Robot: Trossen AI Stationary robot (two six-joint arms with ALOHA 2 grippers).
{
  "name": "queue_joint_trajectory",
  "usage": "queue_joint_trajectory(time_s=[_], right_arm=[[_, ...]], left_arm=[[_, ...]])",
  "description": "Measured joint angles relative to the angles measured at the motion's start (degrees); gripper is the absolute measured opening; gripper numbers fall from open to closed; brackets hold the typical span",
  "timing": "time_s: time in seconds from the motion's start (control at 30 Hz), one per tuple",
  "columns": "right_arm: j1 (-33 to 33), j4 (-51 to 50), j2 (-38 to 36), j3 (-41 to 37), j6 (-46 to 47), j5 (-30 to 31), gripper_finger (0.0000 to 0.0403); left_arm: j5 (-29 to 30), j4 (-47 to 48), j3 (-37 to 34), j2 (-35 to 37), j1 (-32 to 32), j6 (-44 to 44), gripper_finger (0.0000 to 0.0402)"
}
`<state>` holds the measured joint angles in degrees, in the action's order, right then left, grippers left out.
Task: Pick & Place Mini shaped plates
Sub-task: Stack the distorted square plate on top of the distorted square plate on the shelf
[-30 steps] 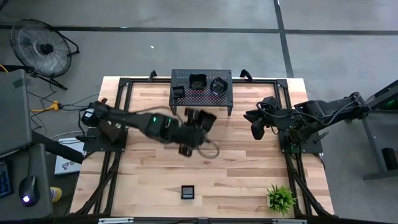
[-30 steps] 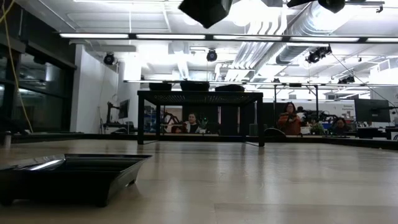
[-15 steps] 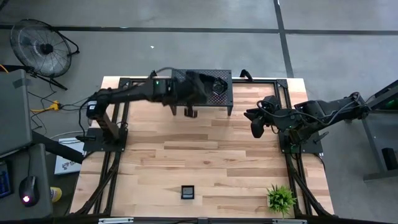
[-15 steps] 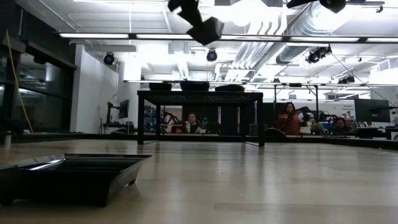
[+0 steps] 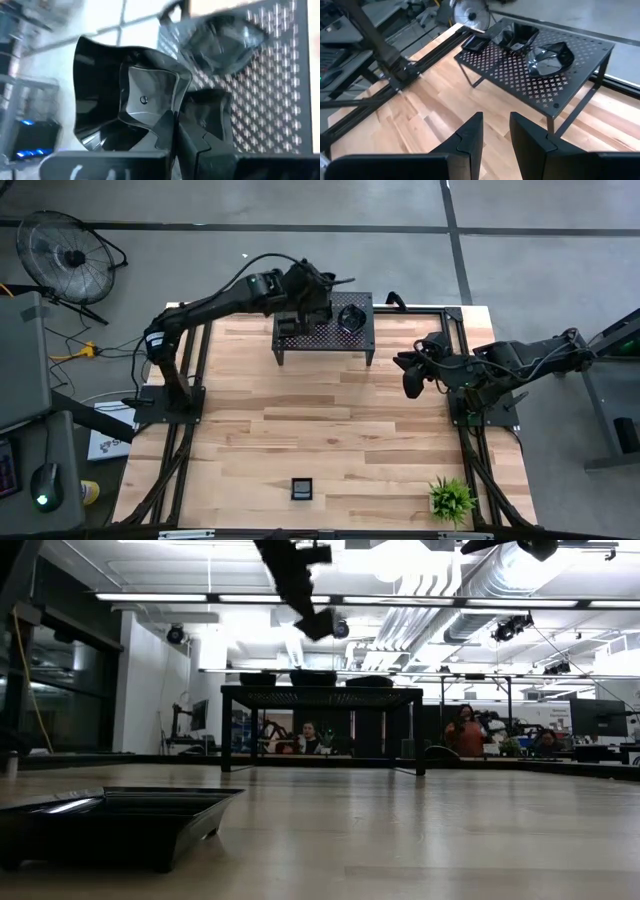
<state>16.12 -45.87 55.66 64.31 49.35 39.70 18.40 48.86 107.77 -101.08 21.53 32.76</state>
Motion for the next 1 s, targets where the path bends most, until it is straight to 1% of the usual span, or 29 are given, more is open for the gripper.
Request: queue_joint_trajectory(time_s=[0.07, 0.13, 0.2, 0.27, 0.3, 0.57, 0.7, 0.77, 0.9, 1.0], right_arm=[[0.0, -0.1, 0.0, 0.0, 0.3, 0.7, 0.0091], [0.0, -0.1, 0.0, 0.0, 0.3, 1.7, 0.0091], [0.0, -0.2, 0.0, 0.0, 1.2, 2.3, 0.0091], [0.0, -0.5, 0.0, 0.0, 1.7, 2.7, 0.0091], [0.0, -0.6, 0.0, 0.0, 1.8, 2.8, 0.0091], [0.0, -0.7, 0.0, 0.0, 2.3, 4.0, 0.0091], [0.0, -0.7, 0.0, 0.0, 2.3, 4.9, 0.0091], [0.0, -0.7, 0.0, 0.0, 2.3, 5.0, 0.0091], [0.0, -0.6, 0.0, 0.0, 2.3, 5.1, 0.0091], [0.0, -0.6, 0.0, 0.0, 2.3, 5.0, 0.0091]], left_arm=[[-0.4, 1.8, -0.2, -0.7, 1.1, 0.0, 0.0005], [-0.2, 0.0, 0.0, -2.0, 1.1, 0.0, 0.0005], [-0.5, 2.1, -0.2, -2.5, 1.0, 0.0, 0.0005], [0.1, 0.7, -0.1, -3.4, 0.9, -0.1, 0.0005], [0.0, 1.7, -0.1, -3.5, 0.8, -0.5, 0.0005], [1.9, 5.0, -0.1, -4.6, 0.2, -7.5, 0.0005], [0.4, 5.4, -0.1, -4.6, 0.2, -9.7, 0.0005], [0.6, 5.0, -0.1, -5.1, 0.2, -10.6, 0.0005], [-1.0, 5.4, -0.1, -7.1, 0.2, -10.9, 0.0005], [-1.2, 5.7, -0.1, -7.7, 0.2, -10.9, 0.0005]])
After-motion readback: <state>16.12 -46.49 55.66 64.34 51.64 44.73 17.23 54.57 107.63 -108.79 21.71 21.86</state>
